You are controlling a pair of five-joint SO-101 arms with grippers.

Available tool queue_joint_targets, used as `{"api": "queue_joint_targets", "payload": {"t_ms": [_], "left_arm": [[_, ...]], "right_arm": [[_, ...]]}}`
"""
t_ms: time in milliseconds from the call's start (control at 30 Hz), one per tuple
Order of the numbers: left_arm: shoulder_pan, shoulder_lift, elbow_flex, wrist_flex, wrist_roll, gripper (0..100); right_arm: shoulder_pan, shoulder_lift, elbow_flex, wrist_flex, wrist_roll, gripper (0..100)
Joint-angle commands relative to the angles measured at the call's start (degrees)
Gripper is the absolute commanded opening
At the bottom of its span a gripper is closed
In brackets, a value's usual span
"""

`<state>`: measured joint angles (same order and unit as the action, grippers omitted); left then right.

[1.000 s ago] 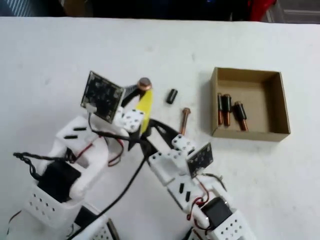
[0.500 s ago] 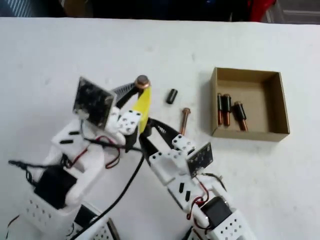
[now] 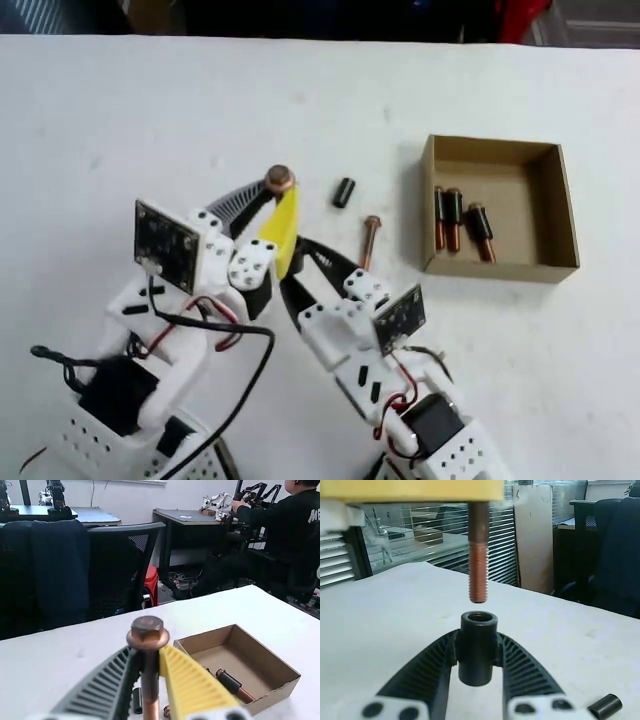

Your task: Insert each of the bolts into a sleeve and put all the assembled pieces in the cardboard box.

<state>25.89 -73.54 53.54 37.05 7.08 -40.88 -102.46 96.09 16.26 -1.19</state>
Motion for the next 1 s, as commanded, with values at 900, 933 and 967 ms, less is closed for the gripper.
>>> {"api": "queue_joint_targets", "payload": {"t_ms": [900,933,967], "left_arm": [[0.75,-1.36,5.1,3.96,6.68,2],[0.75,-1.36,5.71,3.96,6.68,2],[0.75,-1.36,6.33,3.96,6.68,2]], "right_arm": [[-0.22,-0.75,0.7,-0.4,0.0,1.7],[-0.22,-0.75,0.7,-0.4,0.0,1.7],[-0.22,-0.75,0.7,-0.4,0.0,1.7]]}}
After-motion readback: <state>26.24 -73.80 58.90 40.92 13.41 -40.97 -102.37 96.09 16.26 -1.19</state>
